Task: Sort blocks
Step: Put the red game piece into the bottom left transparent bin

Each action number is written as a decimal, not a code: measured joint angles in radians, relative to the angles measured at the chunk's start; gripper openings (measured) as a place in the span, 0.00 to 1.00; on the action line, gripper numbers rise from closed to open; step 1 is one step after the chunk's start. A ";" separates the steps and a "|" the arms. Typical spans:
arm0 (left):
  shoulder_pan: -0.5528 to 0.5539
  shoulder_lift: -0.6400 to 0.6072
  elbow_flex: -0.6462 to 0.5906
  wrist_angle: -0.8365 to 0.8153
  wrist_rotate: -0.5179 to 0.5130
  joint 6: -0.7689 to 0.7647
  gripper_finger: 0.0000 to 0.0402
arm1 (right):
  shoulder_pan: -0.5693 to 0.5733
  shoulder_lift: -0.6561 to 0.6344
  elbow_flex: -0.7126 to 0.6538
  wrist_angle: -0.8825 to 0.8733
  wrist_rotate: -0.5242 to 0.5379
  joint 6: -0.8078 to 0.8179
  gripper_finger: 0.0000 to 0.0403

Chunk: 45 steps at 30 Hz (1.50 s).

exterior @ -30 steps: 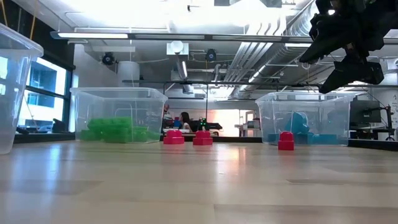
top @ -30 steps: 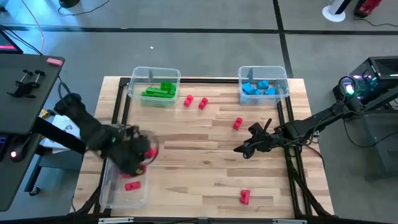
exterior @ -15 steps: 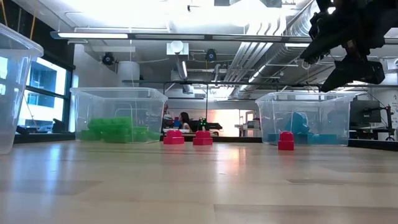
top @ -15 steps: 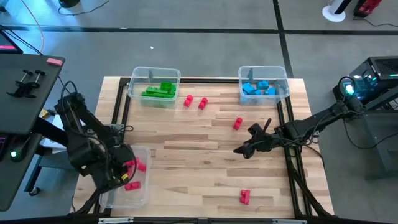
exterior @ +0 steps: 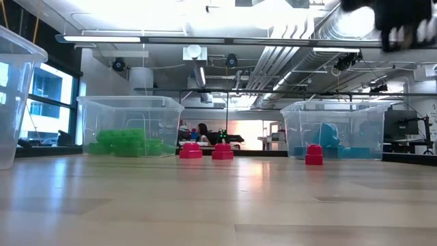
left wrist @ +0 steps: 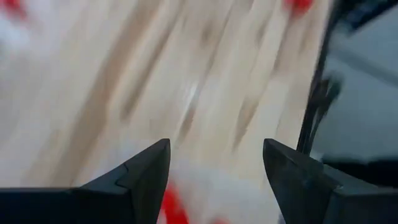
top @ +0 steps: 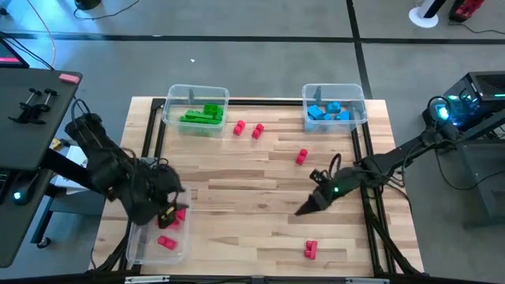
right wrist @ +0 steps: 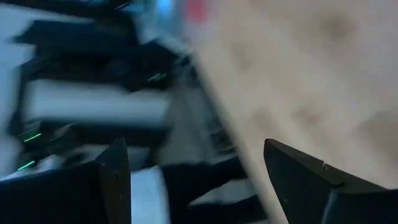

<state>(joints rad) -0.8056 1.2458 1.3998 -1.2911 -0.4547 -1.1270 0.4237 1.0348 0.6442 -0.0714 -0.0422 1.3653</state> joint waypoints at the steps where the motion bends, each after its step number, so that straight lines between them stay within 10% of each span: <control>1: 0.022 -0.009 0.000 0.045 -0.041 0.059 0.60 | 0.022 0.000 0.010 0.032 -0.014 0.026 0.61; 18: 0.290 -0.024 0.001 0.197 -0.167 0.465 0.61 | 0.486 0.515 0.285 -0.238 -0.030 0.927 0.61; 34: 0.355 -0.024 0.001 0.204 -0.167 0.529 0.61 | 0.334 0.712 0.358 -0.387 -0.135 0.859 0.59; 45: 0.354 -0.027 0.001 0.301 -0.147 0.613 0.61 | 0.327 0.712 0.359 -0.430 -0.108 0.752 0.07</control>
<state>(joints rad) -0.4519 1.2193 1.4005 -0.9901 -0.6019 -0.5143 0.7511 1.7470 1.0036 -0.5016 -0.1505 2.1177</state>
